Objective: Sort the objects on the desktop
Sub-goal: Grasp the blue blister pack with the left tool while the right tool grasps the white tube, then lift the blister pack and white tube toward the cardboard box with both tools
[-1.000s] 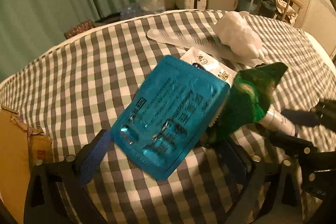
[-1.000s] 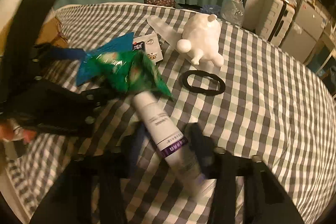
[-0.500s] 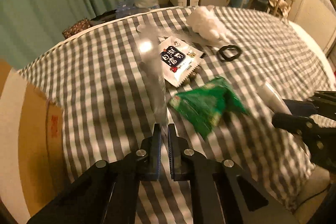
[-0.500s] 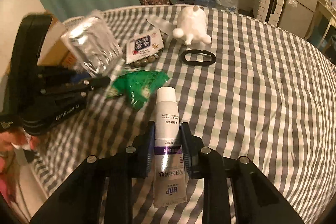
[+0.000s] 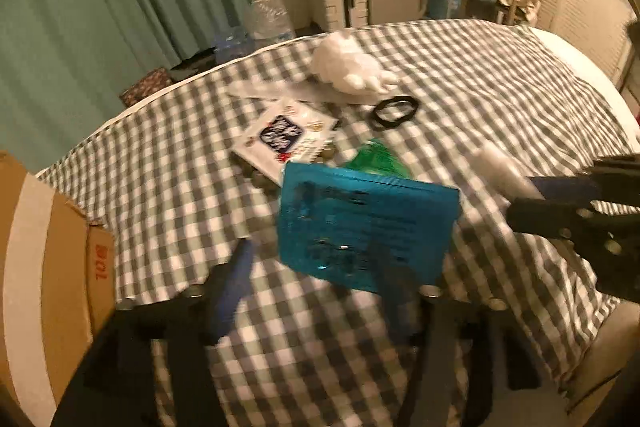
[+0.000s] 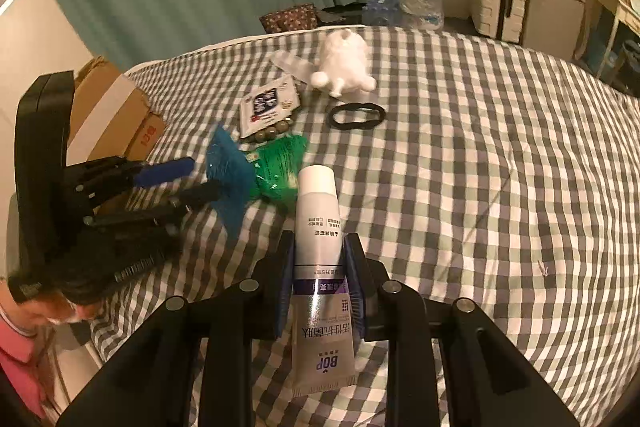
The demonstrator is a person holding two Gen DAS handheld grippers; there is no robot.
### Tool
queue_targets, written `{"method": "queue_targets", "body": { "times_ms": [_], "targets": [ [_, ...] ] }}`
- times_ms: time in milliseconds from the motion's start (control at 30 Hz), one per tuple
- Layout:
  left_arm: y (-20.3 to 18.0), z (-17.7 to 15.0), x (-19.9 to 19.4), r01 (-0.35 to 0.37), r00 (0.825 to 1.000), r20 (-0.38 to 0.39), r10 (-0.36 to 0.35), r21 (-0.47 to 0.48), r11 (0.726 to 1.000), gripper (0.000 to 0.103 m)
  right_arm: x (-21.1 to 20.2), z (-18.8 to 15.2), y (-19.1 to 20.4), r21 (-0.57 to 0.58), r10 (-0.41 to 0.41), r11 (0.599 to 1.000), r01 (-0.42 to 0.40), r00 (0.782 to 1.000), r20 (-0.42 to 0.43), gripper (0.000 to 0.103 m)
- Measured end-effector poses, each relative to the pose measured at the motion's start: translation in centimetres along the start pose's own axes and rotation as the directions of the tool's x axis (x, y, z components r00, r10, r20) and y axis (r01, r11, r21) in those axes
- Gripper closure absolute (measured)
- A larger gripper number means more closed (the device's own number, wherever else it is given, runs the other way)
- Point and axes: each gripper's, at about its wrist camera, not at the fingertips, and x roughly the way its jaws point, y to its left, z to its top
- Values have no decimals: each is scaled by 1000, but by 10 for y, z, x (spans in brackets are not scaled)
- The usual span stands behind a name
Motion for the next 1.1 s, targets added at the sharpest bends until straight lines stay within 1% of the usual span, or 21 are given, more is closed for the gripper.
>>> {"method": "queue_targets", "body": {
  "times_ms": [67, 133, 267, 300, 367, 400, 433, 500, 533, 600, 633, 667, 700, 767, 800, 900, 967, 1033, 1100],
  "targets": [
    [-6, 0, 0, 38, 999, -2, -38, -2, 999, 19, 2, -2, -3, 14, 2, 1000, -2, 1000, -7, 79],
    [-11, 0, -2, 51, 999, 6, -51, 2, 999, 18, 3, 0, -6, 23, -1, 1000, 1, 1000, -9, 79],
    [-28, 3, 2, 89, 996, -9, -89, 22, 996, 11, -1, -1, -8, 31, 2, 1000, -2, 1000, -6, 79],
    [-31, 3, 4, 91, 996, -11, -91, 29, 995, 10, -1, 0, -8, 32, 3, 999, -2, 1000, -5, 79],
    [-34, 3, 16, 66, 997, -34, -65, 47, 997, 10, -2, -1, -10, 39, 2, 999, -2, 1000, -2, 79],
    [-34, 1, 18, 67, 997, -48, -64, 44, 997, 10, -2, -1, -11, 43, 4, 999, -4, 1000, -3, 79],
    [-31, 1, 23, 84, 994, -68, -82, 27, 996, 11, -2, -1, -12, 50, 3, 999, -2, 1000, -2, 79],
    [-24, 1, 26, 179, 979, -89, -182, -41, 983, 32, -3, -1, -14, 57, 3, 998, -2, 1000, -3, 79],
    [-21, 0, 25, 189, 977, -85, -195, -67, 980, 38, -3, -1, -14, 60, 2, 998, -2, 1000, -1, 79],
    [-21, -1, 20, 193, 977, -83, -198, -63, 979, 63, -4, -2, -15, 63, 5, 998, -5, 1000, 0, 79],
    [-24, -1, 15, 204, 975, -83, -207, -41, 978, 70, -4, -2, -15, 66, 6, 998, -6, 1000, 0, 79],
    [-27, -2, 11, 202, 976, -80, -203, -18, 979, 85, -5, -2, -16, 72, 6, 997, -6, 1000, 1, 79],
    [-30, -2, 5, 187, 980, -73, -186, 9, 982, 95, -5, -2, -16, 75, 9, 997, -9, 1000, 0, 79],
    [-38, -3, -8, 134, 990, -48, -131, 68, 989, 95, -7, -3, -15, 77, 9, 997, -10, 1000, 2, 79],
    [-39, -3, -11, 134, 991, -39, -131, 74, 988, 95, -9, -3, -14, 76, 8, 997, -8, 1000, 7, 79],
    [-36, -1, -27, 164, 986, 7, -165, 54, 985, 96, -19, -3, -11, 77, 20, 997, -23, 999, 34, 79],
    [-37, -2, -45, 158, 986, 37, -160, 50, 986, 96, -26, -4, -8, 76, 24, 997, -27, 999, 42, 79],
    [-36, -1, -60, 172, 983, 57, -174, 40, 984, 96, -35, -7, -3, 73, 15, 997, -18, 999, 42, 79],
    [-37, 4, -75, 178, 981, 72, -180, 26, 984, 96, -47, -10, 3, 69, 28, 997, -32, 998, 61, 79]
  ]
}}
